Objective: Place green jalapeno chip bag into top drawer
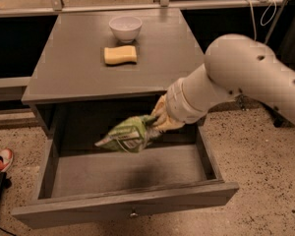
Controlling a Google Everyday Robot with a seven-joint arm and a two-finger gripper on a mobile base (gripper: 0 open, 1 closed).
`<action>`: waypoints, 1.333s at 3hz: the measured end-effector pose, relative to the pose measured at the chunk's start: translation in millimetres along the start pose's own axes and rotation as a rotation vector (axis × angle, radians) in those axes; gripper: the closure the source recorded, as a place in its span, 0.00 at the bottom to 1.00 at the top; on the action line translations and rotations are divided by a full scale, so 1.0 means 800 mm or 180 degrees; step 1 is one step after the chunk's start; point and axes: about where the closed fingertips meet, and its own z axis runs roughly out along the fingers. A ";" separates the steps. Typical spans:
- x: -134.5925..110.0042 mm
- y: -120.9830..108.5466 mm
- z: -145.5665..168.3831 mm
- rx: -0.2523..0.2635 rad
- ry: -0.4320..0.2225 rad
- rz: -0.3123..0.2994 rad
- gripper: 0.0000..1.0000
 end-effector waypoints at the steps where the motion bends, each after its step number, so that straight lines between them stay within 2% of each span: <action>1: 0.056 0.030 0.033 -0.0234 0.0510 0.0091 1.00; 2: 0.077 0.038 0.062 -0.0139 0.0789 0.0353 0.81; 3: 0.080 0.034 0.088 0.0109 0.0669 0.0688 0.58; 4: 0.075 0.020 0.089 0.0256 0.0593 0.0717 0.34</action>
Offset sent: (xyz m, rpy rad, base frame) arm 0.0249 -0.0274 -0.1088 -0.1969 0.0616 -0.4293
